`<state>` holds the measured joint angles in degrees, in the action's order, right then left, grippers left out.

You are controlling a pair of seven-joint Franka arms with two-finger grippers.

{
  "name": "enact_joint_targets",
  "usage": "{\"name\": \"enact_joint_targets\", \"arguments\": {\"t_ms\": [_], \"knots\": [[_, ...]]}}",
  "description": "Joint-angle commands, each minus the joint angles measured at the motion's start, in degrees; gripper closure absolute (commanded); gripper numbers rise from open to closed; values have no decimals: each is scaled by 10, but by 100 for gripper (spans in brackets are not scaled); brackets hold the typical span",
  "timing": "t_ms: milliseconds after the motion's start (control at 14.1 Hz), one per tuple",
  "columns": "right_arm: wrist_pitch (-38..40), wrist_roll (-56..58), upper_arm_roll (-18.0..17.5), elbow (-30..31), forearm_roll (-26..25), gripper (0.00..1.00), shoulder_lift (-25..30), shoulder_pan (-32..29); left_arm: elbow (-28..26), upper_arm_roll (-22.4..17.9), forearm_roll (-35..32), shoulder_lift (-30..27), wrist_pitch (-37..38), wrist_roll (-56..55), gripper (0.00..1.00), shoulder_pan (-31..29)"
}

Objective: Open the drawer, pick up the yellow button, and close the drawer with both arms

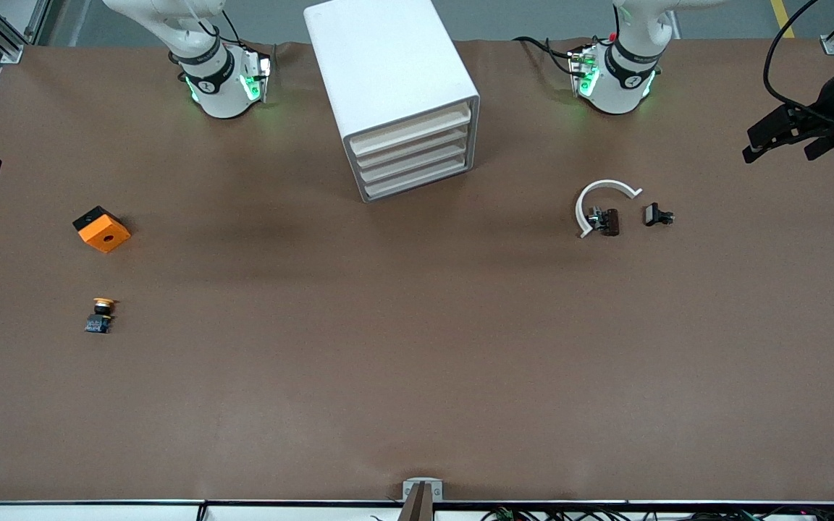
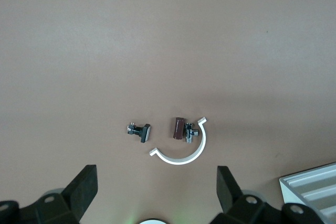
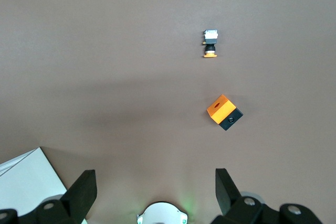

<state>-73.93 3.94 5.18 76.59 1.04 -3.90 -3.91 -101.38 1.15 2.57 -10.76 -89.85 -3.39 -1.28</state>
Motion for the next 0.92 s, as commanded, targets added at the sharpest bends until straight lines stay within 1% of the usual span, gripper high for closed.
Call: {"name": "enact_joint_targets", "arguments": {"t_ms": [0, 142, 284, 568, 852], "knots": [[-48, -8, 2, 109, 3, 0, 84, 4, 31, 2, -8, 6, 34, 0, 0, 2], [-63, -7, 2, 147, 3, 0, 114, 4, 33, 3, -8, 6, 42, 3, 0, 2], [-106, -7, 2, 195, 3, 0, 149, 4, 34, 3, -8, 9, 42, 4, 0, 2], [-104, -2, 0, 187, 2, 0, 146, 4, 36, 3, -8, 10, 45, 4, 0, 2], [-70, 0, 1, 160, -1, 0, 145, 2, 36, 3, -6, 11, 53, 3, 0, 1]]}}
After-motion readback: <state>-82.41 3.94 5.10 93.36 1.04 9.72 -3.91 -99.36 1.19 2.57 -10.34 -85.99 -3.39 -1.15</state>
